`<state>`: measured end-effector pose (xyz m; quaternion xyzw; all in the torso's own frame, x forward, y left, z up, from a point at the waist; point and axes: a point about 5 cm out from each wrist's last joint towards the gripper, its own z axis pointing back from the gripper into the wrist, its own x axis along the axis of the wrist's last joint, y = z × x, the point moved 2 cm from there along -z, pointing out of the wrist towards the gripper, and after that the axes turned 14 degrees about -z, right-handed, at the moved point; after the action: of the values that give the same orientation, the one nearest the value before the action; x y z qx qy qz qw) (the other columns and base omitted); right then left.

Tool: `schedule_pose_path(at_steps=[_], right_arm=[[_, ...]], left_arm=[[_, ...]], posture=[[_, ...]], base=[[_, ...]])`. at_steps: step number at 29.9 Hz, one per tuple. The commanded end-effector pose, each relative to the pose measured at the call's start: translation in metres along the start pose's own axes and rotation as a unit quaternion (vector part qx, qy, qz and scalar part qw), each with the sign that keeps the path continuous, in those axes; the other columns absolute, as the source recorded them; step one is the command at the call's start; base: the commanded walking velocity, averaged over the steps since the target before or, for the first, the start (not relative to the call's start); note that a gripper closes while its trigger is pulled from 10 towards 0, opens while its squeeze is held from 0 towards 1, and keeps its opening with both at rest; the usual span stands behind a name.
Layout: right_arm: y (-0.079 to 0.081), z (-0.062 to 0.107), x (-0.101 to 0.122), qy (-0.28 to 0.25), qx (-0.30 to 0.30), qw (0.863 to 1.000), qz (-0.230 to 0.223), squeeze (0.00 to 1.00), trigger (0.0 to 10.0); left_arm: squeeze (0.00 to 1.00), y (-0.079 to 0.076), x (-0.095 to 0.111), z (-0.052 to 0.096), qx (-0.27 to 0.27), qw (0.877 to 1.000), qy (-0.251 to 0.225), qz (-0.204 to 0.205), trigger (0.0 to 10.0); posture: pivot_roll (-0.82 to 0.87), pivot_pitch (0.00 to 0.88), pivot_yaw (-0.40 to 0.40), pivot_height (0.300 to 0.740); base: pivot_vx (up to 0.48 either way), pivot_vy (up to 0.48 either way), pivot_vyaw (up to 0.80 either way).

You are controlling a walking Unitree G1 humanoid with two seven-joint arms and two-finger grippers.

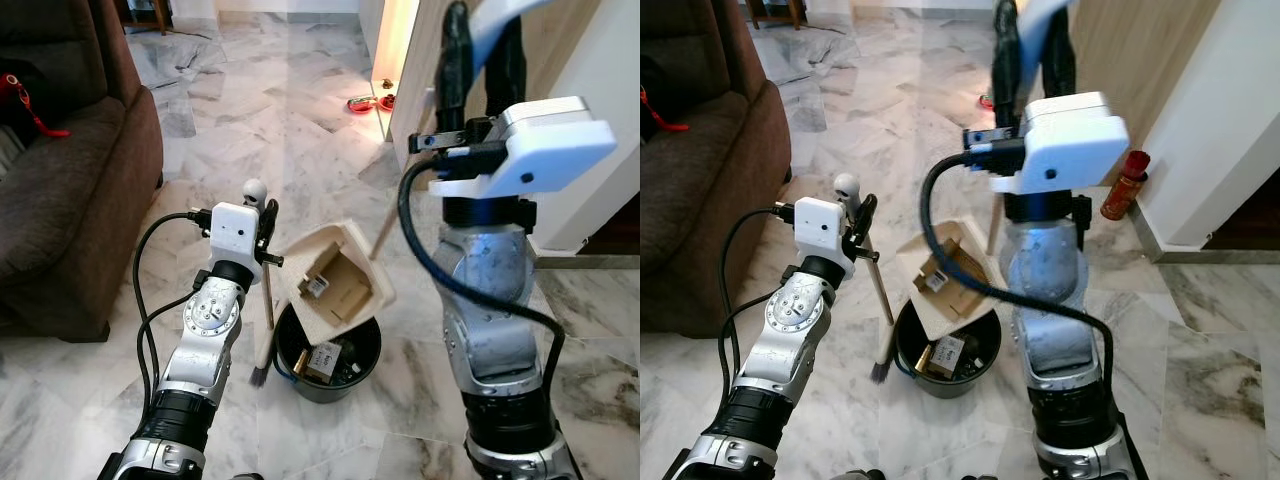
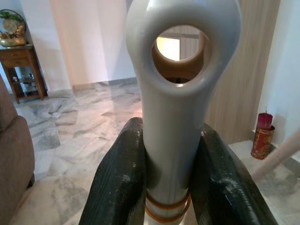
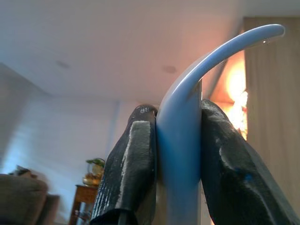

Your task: Sweep floor

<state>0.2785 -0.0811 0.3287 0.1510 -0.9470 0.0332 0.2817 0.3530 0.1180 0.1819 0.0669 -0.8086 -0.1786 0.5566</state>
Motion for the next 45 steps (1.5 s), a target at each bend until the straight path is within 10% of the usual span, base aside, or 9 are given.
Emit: schedule_pose_path(at_steps=[1, 45], right_arm=[[0.009, -0.002, 0.021, -0.051, 0.021, 0.999, -0.001, 0.00, 10.0], [0.053, 0.019, 0.045, -0.130, 0.122, 0.981, 0.077, 0.00, 10.0]], left_arm=[[0.00, 0.006, 0.012, -0.001, 0.007, 1.000, -0.028, -0.004, 10.0], [0.00, 0.012, 0.014, -0.003, 0.012, 0.999, -0.037, -0.016, 10.0]], posture=[[0.12, 0.137, -0.059, 0.740], [0.12, 0.137, -0.060, 0.740]], base=[[0.000, 0.000, 0.00], [0.000, 0.000, 0.00]])
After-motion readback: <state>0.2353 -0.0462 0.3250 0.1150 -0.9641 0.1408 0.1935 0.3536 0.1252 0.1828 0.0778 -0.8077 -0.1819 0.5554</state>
